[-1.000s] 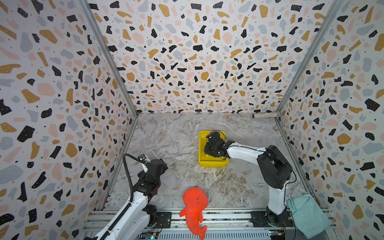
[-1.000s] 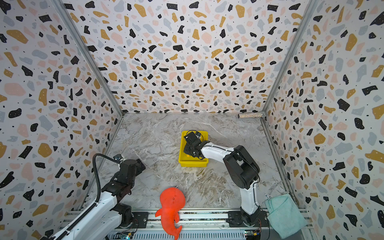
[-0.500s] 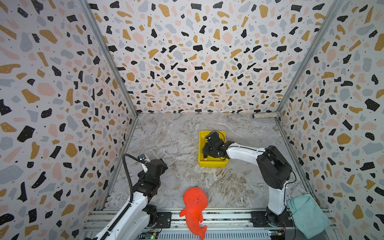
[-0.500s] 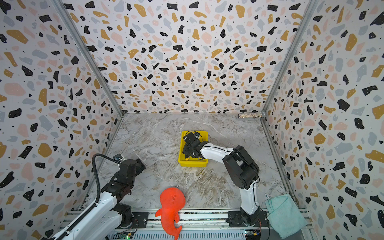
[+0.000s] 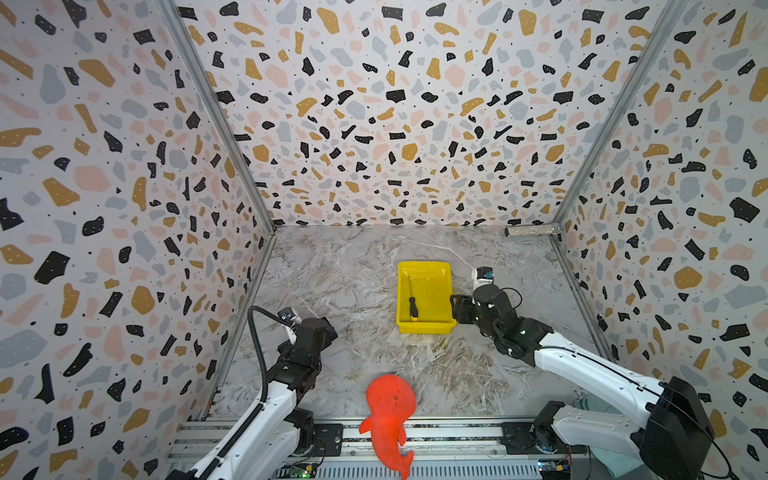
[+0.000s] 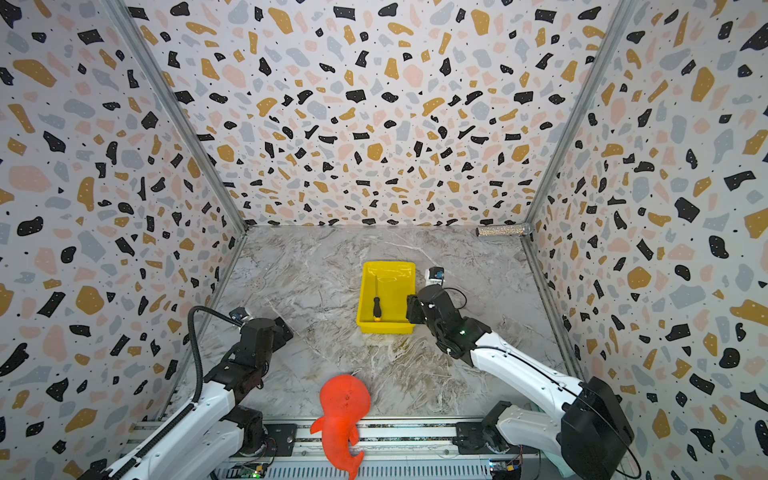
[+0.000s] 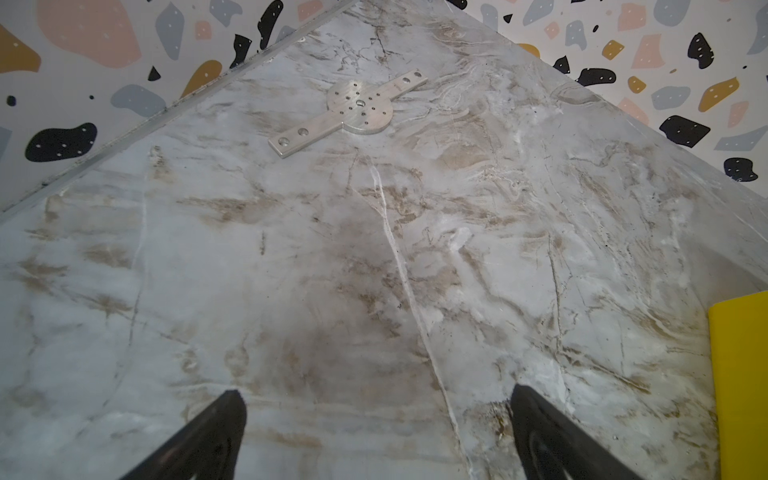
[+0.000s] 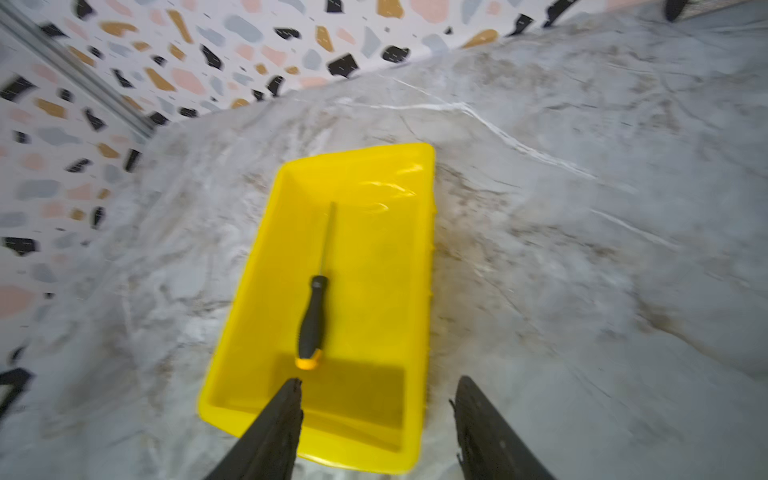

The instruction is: Put the screwdriver in the bin

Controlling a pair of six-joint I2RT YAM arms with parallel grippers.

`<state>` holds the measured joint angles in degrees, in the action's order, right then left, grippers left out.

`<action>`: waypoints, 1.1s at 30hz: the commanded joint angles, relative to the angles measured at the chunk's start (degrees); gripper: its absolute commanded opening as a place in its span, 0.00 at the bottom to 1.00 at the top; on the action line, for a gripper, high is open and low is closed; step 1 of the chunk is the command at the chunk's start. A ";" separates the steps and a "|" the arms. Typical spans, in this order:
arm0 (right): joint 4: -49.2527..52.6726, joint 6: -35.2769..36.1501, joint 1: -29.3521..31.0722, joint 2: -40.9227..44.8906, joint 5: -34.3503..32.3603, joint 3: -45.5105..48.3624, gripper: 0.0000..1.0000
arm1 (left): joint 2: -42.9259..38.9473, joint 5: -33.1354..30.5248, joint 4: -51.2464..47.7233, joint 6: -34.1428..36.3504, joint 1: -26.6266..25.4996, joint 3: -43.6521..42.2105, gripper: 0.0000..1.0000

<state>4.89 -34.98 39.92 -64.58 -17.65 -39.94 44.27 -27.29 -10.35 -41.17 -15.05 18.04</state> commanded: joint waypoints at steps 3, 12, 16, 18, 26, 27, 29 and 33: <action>-0.03 5.47 -5.62 5.50 -1.84 3.54 0.65 | -0.67 0.21 1.64 0.39 0.28 -0.65 1.00; -11.64 21.80 -6.44 13.03 -14.78 2.59 0.99 | -0.76 0.13 1.23 0.12 0.28 -0.66 1.00; -33.80 34.60 -10.76 14.31 -17.65 15.54 1.00 | -0.76 0.22 1.50 0.12 0.29 -0.76 1.00; -45.52 39.50 -14.51 12.73 -15.65 22.96 0.99 | -0.76 0.38 1.52 0.14 0.28 -0.73 1.00; -62.37 45.72 -22.08 8.47 -6.51 35.74 1.00 | -0.68 0.69 1.83 0.24 0.28 -0.87 1.00; -62.19 45.37 -22.66 8.04 -5.77 35.72 1.00 | -0.68 0.74 1.95 0.33 0.28 -0.87 1.00; -62.99 44.89 -23.62 7.13 -4.57 35.75 1.00 | -0.64 0.82 2.04 0.34 0.28 -0.84 1.00; -65.25 41.67 -25.49 2.51 -2.33 34.65 1.00 | -0.59 0.83 1.99 0.38 0.29 -0.82 1.00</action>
<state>-55.79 8.62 15.38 -59.51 -22.59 -3.29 44.03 -26.79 -10.20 -41.19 -15.05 17.72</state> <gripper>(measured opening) 0.997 0.997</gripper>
